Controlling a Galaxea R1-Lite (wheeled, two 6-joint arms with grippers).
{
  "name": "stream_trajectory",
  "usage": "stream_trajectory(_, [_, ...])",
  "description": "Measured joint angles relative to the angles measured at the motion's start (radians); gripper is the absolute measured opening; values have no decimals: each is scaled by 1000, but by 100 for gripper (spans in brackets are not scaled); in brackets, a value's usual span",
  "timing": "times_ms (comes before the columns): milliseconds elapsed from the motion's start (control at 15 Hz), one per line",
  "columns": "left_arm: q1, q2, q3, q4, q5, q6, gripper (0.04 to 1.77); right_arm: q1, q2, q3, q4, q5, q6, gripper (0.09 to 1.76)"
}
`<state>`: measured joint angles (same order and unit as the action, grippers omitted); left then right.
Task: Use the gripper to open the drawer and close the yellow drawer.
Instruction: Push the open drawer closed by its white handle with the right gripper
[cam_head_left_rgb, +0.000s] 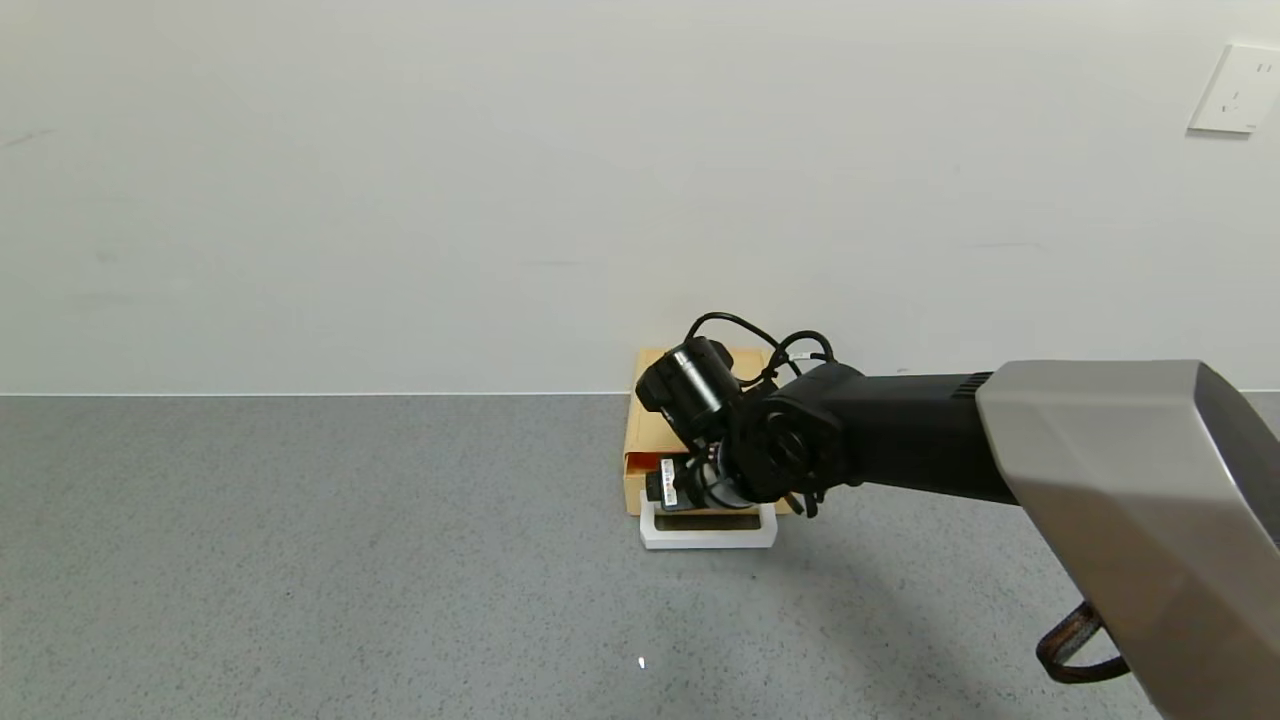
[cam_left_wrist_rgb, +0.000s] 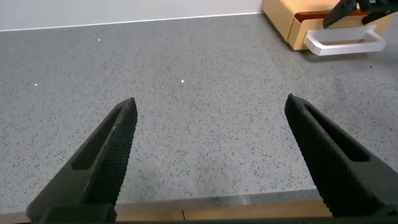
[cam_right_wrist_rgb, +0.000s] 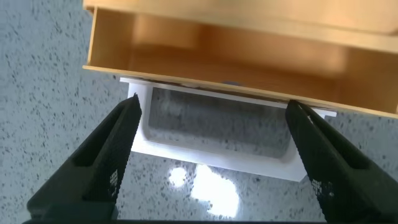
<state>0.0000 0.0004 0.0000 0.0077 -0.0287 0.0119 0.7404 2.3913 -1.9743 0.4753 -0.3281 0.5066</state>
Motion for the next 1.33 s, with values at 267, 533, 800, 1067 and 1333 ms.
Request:
stream_trajectory(267, [0, 0, 0, 0, 0, 0, 172, -15, 13, -1, -69, 0, -30, 171])
stream_trajectory(533, [0, 0, 0, 0, 0, 0, 172, -28, 28, -3, -127, 0, -59, 171])
stream_trajectory(800, [0, 0, 0, 0, 0, 0, 172, -34, 40, -3, -174, 0, -82, 171])
stream_trajectory(1067, [0, 0, 0, 0, 0, 0, 172, -35, 37, -2, -169, 3, -85, 171])
stream_trajectory(1333, [0, 0, 0, 0, 0, 0, 172, -16, -40, 9, -119, 8, -86, 171])
